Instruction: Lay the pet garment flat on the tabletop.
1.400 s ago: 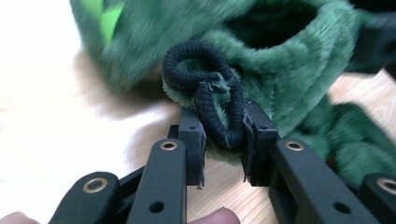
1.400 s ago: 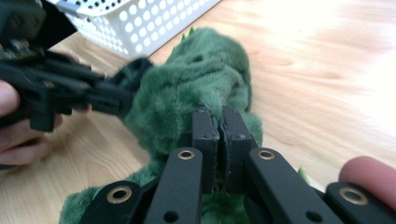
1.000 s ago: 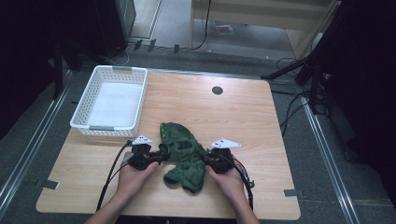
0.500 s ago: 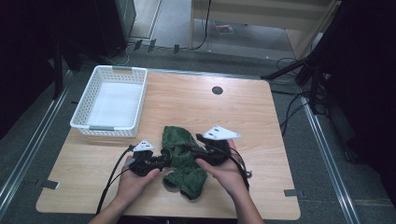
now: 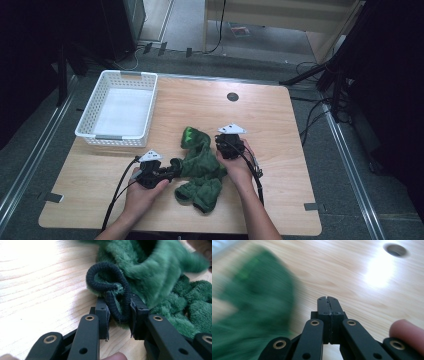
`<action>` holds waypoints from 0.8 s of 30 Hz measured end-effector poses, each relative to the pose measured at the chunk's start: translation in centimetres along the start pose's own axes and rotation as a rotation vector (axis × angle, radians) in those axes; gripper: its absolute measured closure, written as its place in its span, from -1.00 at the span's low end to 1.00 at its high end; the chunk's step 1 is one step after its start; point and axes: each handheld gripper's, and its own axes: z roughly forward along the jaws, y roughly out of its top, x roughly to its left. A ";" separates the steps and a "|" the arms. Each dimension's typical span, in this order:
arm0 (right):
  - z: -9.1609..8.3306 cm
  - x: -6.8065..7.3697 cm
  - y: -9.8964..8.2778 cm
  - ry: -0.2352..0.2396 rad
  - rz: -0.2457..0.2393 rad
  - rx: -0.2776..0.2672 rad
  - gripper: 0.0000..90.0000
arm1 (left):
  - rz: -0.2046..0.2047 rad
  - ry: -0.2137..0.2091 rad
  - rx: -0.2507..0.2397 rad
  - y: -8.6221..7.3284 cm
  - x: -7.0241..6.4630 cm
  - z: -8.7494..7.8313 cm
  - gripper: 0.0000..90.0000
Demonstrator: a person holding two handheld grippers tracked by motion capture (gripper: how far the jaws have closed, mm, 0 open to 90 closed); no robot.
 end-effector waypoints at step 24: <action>0.5 2.0 0.6 0.092 -0.007 -0.009 0.85 | -0.067 0.051 -0.045 -0.2 0.4 -0.4 0.59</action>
